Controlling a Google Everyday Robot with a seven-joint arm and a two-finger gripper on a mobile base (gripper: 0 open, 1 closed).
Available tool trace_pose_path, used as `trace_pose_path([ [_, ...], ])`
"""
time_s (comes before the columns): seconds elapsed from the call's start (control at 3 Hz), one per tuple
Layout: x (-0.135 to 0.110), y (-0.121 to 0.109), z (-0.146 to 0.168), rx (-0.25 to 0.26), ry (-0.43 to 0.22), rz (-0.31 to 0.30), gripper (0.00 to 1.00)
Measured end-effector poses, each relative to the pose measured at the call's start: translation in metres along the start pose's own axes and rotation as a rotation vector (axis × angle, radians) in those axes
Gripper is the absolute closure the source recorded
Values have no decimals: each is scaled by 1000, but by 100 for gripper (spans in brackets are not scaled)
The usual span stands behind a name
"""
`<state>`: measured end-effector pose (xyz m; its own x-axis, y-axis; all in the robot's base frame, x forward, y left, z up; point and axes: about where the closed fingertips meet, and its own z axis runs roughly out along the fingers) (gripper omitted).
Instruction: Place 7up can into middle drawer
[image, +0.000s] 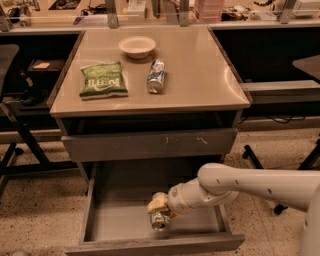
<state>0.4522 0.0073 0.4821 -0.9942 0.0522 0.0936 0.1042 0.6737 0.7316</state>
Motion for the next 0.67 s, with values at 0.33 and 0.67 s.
trace_pose_path([
  [0.33, -21, -7, 24, 19, -25, 10, 100],
  [0.67, -39, -15, 45, 46, -45, 23, 100],
])
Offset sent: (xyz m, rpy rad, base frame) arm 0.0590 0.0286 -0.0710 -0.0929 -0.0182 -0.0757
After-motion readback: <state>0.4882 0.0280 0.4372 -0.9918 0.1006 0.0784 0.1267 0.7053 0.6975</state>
